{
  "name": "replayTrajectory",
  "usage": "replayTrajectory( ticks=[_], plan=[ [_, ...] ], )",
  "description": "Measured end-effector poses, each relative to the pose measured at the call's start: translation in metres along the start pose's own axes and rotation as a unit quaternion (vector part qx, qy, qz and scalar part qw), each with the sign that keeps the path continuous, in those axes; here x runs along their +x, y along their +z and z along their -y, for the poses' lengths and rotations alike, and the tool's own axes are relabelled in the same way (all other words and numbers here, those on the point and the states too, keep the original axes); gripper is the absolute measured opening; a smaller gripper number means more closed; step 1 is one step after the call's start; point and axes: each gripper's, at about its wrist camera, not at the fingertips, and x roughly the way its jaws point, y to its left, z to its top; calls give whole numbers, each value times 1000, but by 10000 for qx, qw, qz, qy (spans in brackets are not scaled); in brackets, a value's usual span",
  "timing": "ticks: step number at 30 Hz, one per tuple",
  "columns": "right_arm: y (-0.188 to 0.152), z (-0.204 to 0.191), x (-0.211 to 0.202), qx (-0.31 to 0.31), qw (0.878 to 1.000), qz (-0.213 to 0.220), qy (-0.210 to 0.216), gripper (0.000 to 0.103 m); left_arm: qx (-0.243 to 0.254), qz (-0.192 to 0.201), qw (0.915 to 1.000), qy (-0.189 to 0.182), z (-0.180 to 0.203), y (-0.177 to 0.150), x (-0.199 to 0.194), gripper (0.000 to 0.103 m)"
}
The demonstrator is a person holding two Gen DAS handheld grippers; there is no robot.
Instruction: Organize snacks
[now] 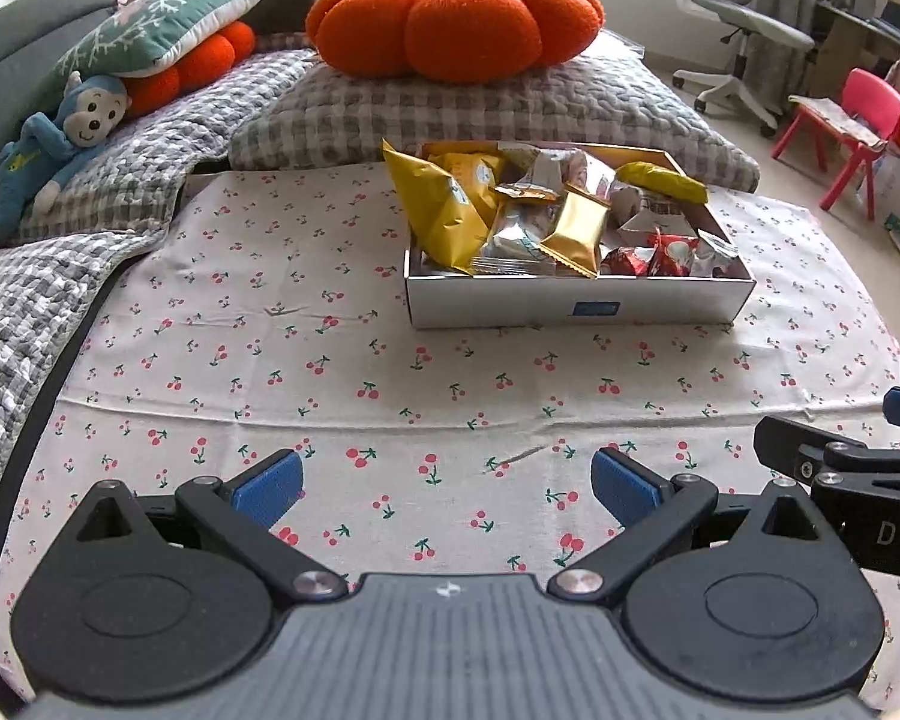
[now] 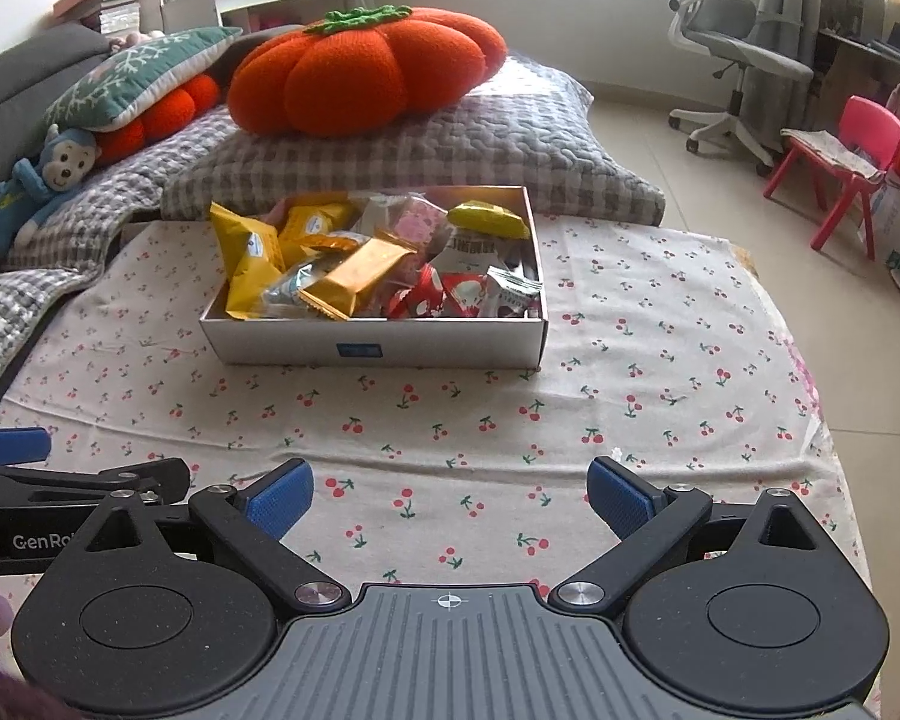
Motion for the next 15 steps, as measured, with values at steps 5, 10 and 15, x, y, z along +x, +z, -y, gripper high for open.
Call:
replayTrajectory(
  ticks=[5, 10, 15],
  plan=[
    [0, -1, 1, 6, 10000, -26, 1, 99, -30, -36, 10000, -1, -2, 0, 1, 103],
    [-1, -1, 2, 6, 10000, -33, -5, 99, -59, -91, 9999, -37, -3, 0, 2, 103],
    [0, 0, 4, 45, 10000, -57, -12, 99, -31, -89, 10000, -30, -2, -1, 2, 103]
  ],
)
